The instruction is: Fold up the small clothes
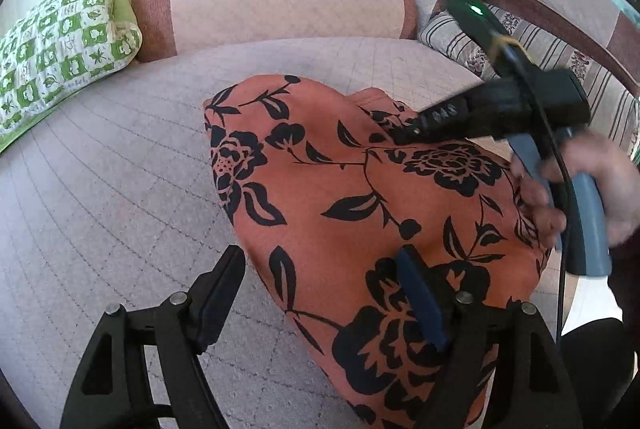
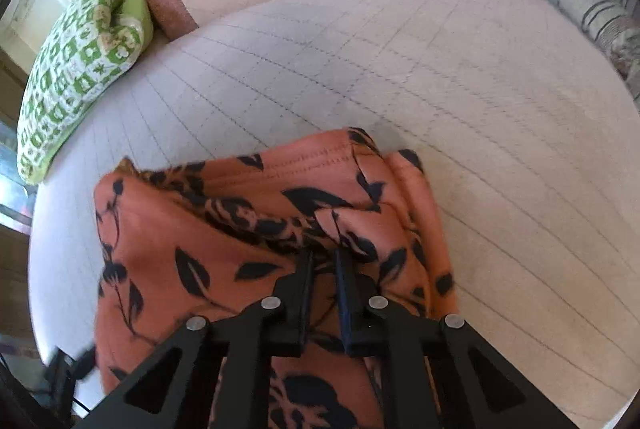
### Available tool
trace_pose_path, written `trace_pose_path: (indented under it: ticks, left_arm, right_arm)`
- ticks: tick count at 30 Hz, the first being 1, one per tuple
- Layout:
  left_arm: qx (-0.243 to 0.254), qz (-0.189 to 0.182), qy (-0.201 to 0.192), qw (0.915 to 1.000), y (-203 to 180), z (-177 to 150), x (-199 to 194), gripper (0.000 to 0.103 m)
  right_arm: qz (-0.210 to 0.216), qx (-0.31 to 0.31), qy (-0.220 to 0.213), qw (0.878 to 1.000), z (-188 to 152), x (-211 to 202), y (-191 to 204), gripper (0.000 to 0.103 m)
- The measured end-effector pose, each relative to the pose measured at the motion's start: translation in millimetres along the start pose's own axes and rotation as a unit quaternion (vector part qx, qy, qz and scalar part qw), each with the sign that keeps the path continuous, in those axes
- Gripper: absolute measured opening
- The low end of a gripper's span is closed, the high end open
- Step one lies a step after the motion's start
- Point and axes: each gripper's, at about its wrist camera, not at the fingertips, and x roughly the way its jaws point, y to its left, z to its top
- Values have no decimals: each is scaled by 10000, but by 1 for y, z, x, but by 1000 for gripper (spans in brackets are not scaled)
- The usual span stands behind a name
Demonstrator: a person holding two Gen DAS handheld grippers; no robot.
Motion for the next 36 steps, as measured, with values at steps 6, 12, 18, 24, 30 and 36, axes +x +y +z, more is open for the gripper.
trace_pose_path:
  ticks: [6, 12, 18, 24, 30, 36]
  left_arm:
    - [-51, 179, -59, 9998, -2, -5, -6, 79]
    - [-58, 308, -112, 9994, -4, -6, -8, 79]
    - [-73, 417, -167, 9990, -10, -7, -9, 80]
    - [-42, 574, -233, 9981, -15, -12, -10, 81]
    - [-16, 704, -285, 9971, -19, -16, -13, 81]
    - [-86, 798, -284, 9964, -20, -17, -15, 81]
  right_arm:
    - [232, 331, -139, 9991, -13, -28, -11, 12]
    - [373, 209, -473, 9980, -42, -77, -1, 16]
    - [376, 99, -399, 9984, -81, -93, 0, 16]
    - [393, -147, -457, 9981, -118, -73, -13, 16]
    - [531, -46, -350, 9980, -129, -79, -20, 17]
    - [481, -175, -469, 9976, -135, -74, -19, 17]
